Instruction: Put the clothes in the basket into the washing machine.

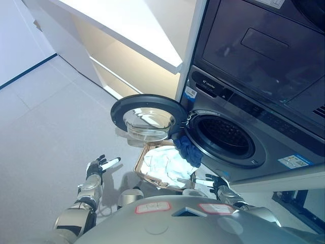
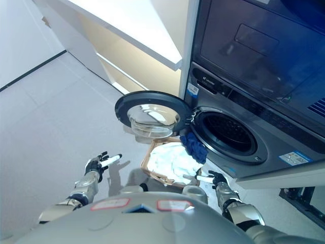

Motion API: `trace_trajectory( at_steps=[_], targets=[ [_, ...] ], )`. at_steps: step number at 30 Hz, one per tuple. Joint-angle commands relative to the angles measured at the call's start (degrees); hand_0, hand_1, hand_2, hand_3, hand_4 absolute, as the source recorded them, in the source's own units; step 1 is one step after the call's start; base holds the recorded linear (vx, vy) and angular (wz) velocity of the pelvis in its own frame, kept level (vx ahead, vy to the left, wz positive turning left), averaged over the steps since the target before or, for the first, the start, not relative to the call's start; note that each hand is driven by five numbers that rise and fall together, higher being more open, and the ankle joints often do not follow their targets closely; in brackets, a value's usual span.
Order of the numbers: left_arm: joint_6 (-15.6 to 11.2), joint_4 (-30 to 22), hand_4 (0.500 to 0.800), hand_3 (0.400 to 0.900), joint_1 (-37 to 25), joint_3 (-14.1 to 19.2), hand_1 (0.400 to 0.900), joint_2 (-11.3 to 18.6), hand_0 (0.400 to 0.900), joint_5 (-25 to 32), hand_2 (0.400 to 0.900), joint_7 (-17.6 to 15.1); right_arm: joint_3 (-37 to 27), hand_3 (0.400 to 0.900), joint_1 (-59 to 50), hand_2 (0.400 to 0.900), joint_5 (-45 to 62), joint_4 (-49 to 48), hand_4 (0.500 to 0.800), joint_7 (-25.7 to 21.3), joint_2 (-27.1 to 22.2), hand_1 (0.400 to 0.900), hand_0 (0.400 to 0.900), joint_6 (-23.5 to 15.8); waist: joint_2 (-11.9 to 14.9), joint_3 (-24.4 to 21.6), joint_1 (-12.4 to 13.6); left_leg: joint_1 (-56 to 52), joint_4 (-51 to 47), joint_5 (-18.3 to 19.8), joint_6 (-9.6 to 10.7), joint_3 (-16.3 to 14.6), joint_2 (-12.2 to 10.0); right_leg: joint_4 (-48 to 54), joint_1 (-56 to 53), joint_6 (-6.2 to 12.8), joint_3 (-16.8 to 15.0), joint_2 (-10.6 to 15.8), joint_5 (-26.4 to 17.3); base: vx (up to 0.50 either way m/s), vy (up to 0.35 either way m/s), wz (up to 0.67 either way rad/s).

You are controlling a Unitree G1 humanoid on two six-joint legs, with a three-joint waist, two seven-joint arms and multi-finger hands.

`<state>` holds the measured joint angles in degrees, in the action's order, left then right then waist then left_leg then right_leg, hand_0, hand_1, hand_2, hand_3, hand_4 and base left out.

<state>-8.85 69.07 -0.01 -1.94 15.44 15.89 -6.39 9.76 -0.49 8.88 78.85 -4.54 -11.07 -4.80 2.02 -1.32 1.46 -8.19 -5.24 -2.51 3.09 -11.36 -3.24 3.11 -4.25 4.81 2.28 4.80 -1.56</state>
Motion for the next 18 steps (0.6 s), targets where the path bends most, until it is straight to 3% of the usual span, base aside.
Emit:
trace_trajectory(
  at_steps=[1,6,14,18],
  targets=[
    [-2.25,2.78,0.800,0.900,-4.16,1.87,0.900,0.46,0.900,0.47,0.900,-0.16,-0.07,0.900,-5.45,0.900,-0.80,4.17,0.800,-0.99,-2.33,0.900,0.900,-1.00,-0.68,-1.24,0.37,1.27,0.24,3.18,-0.62,2.54,2.72,-1.56,1.04,2.21,4.38,-0.97,-2.56,0.00,0.000,0.00],
    [-2.38,1.84,0.800,0.900,-4.25,1.97,0.900,0.69,0.900,0.67,0.900,-0.60,0.43,0.900,-5.48,0.900,-2.32,3.99,0.800,-1.98,-2.61,0.900,0.900,-0.90,-0.72,-0.97,0.34,1.53,0.24,3.13,-0.63,2.63,2.72,-1.50,1.18,2.29,4.47,-0.88,-2.61,0.00,0.000,0.00],
    [-2.04,0.69,0.800,0.900,-4.98,1.32,0.900,0.26,0.900,-1.54,0.900,-3.40,7.62,0.900,-9.34,0.900,-17.11,1.27,0.800,-6.58,-5.52,0.900,0.900,1.12,-0.51,0.94,0.97,3.43,0.24,2.34,-0.83,3.18,2.76,-2.10,3.10,2.25,4.73,-0.76,-2.92,-0.02,-0.004,0.08],
    [-2.20,0.94,0.800,0.900,-6.41,0.94,0.900,0.19,0.900,-0.97,0.900,-4.31,9.20,0.900,-12.12,0.900,-18.64,0.49,0.800,-7.03,-6.63,0.900,0.900,1.25,-0.64,2.36,0.94,5.43,0.24,1.61,-0.88,3.49,2.88,-2.63,5.13,2.25,4.81,-0.66,-3.16,-0.07,0.003,0.10]
  ],
)
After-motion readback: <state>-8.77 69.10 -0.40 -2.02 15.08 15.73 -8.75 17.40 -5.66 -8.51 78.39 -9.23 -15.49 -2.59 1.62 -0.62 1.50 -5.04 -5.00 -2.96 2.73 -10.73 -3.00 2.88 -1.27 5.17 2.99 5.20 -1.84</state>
